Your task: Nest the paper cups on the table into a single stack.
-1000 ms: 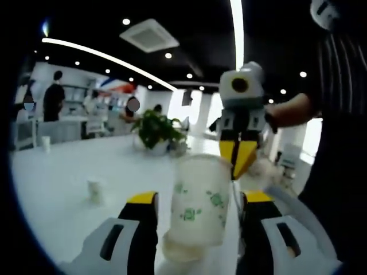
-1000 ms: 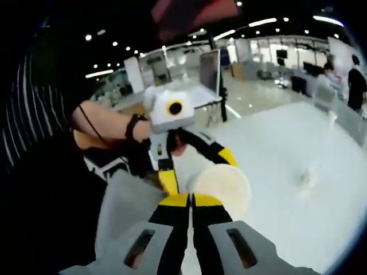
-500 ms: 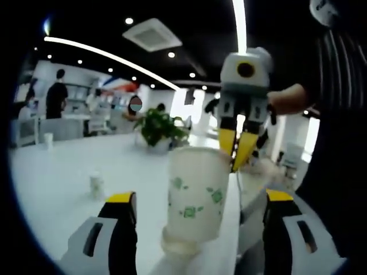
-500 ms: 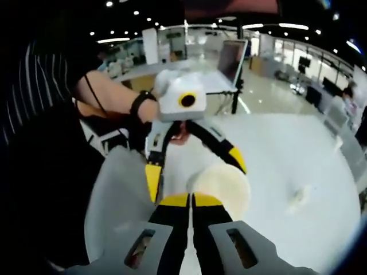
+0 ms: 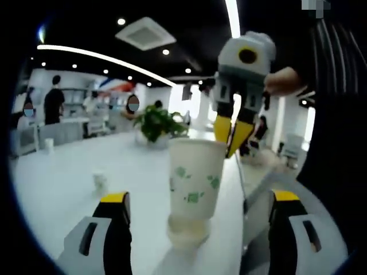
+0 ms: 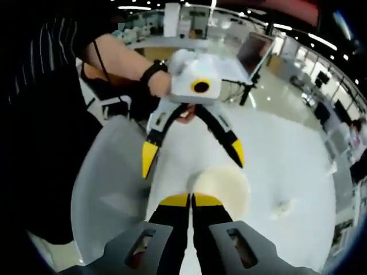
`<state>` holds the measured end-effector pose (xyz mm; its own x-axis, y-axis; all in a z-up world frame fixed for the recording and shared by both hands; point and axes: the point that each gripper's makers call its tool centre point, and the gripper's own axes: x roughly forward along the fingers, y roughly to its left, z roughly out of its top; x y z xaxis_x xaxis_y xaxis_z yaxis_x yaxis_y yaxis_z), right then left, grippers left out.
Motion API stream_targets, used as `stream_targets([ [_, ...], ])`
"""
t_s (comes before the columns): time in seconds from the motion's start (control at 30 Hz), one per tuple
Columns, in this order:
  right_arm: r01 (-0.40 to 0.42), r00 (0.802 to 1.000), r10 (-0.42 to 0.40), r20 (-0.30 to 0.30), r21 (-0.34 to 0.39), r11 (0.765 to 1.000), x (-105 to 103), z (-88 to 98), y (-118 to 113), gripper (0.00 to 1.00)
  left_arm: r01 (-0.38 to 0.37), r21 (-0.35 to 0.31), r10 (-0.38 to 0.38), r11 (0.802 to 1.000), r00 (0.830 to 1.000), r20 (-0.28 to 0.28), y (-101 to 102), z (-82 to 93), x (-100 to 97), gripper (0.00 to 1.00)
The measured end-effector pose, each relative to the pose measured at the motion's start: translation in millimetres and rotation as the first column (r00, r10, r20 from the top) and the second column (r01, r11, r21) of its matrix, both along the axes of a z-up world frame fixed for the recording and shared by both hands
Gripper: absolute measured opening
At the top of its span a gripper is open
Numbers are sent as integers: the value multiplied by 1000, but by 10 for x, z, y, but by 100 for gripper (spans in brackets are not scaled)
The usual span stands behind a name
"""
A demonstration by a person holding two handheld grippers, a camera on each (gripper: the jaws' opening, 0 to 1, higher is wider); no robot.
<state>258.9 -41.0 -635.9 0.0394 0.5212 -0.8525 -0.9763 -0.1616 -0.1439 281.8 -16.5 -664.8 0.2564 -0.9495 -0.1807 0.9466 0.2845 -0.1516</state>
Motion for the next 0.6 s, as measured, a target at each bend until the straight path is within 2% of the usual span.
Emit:
stream_targets([
  [0.17,-94,991,101,87,-90,992,6,-49,-63,0,-12,12,12,1000,1000,6,77,-33,12,98],
  [0.27,-137,983,151,108,-129,982,-11,-71,-73,0,-18,27,19,999,1000,-16,118,-87,6,98],
  [0.37,-164,976,183,116,-153,974,-27,-91,-54,0,-18,30,19,999,1000,-7,133,-92,-6,98],
  [0.6,-188,970,210,120,-175,966,27,-155,-29,0,-26,31,27,999,999,-23,151,-124,-4,98],
])
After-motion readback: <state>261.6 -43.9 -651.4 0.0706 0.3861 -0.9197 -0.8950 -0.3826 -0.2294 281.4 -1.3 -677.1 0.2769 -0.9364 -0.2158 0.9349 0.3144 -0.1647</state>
